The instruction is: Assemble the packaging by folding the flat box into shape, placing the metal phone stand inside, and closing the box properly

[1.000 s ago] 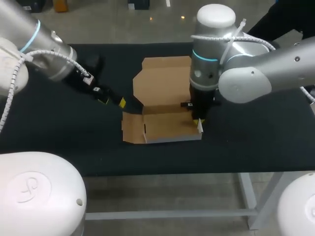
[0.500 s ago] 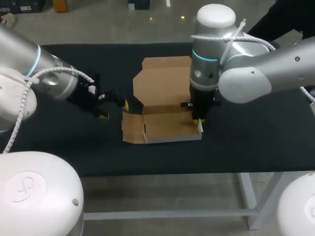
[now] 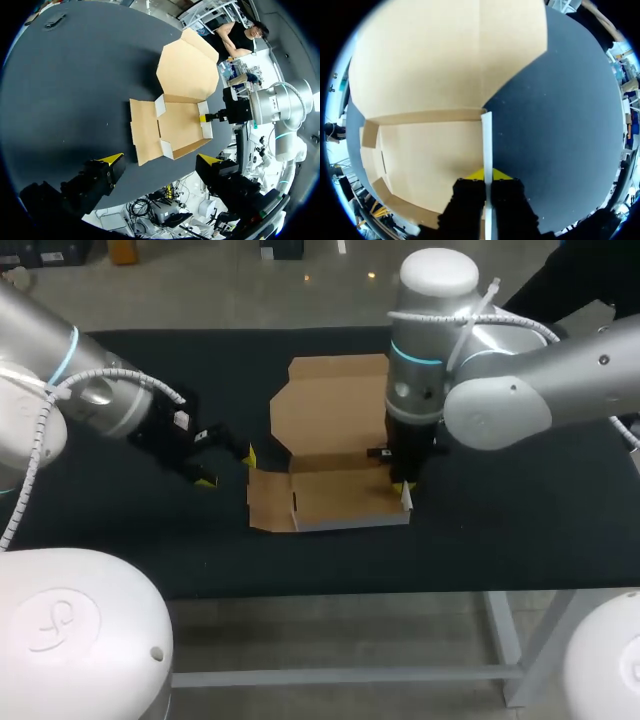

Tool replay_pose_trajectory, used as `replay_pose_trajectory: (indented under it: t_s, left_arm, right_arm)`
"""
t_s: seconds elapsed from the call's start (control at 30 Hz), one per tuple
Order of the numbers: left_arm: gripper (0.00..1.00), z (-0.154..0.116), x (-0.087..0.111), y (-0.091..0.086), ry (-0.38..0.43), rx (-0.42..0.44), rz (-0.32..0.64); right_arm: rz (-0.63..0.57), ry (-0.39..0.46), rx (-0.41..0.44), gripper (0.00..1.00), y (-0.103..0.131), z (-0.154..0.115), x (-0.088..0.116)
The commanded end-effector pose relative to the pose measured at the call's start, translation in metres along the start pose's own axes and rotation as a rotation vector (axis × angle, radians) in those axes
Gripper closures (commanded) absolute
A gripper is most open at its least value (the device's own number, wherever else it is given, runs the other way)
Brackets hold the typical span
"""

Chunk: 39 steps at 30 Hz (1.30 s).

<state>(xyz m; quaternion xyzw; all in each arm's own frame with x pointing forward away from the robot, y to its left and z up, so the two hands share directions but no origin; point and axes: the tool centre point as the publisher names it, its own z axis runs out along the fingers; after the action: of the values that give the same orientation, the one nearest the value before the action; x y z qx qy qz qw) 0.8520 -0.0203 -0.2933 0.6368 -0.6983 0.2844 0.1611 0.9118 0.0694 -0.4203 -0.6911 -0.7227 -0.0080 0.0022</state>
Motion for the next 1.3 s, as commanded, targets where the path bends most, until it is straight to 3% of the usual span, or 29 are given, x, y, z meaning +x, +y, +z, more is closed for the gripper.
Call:
replay_pose_trajectory:
  t_s: [0.03, 0.4, 0.5, 0.57, 0.6, 0.7, 1.3]
  left_arm:
    - [0.15, 0.012, -0.016, -0.015, 0.049, -0.072, 0.03]
    - [0.27, 0.049, -0.038, -0.027, 0.069, -0.098, 0.015]
    - [0.25, 0.058, -0.041, -0.027, 0.065, -0.078, 0.006]
    - [0.34, 0.062, -0.044, -0.027, 0.078, -0.062, 0.002]
    - [0.44, 0.062, -0.045, -0.027, 0.085, -0.056, 0.002]
    - [0.5, 0.067, -0.047, -0.026, 0.096, -0.047, -0.001]
    - [0.56, 0.1, -0.049, -0.017, 0.132, -0.069, -0.038]
  right_arm:
    - [0.0, -0.003, 0.004, 1.0, 0.001, -0.001, 0.001]
    - [0.0, -0.003, 0.004, 1.0, 0.001, -0.001, 0.001]
    - [0.0, -0.003, 0.004, 1.0, 0.001, -0.001, 0.001]
    - [0.0, -0.003, 0.004, 1.0, 0.001, -0.001, 0.001]
    - [0.0, -0.003, 0.004, 1.0, 0.001, -0.001, 0.001]
    - [0.0, -0.003, 0.004, 1.0, 0.001, -0.001, 0.001]
    - [0.0, -0.003, 0.004, 1.0, 0.001, -0.001, 0.001]
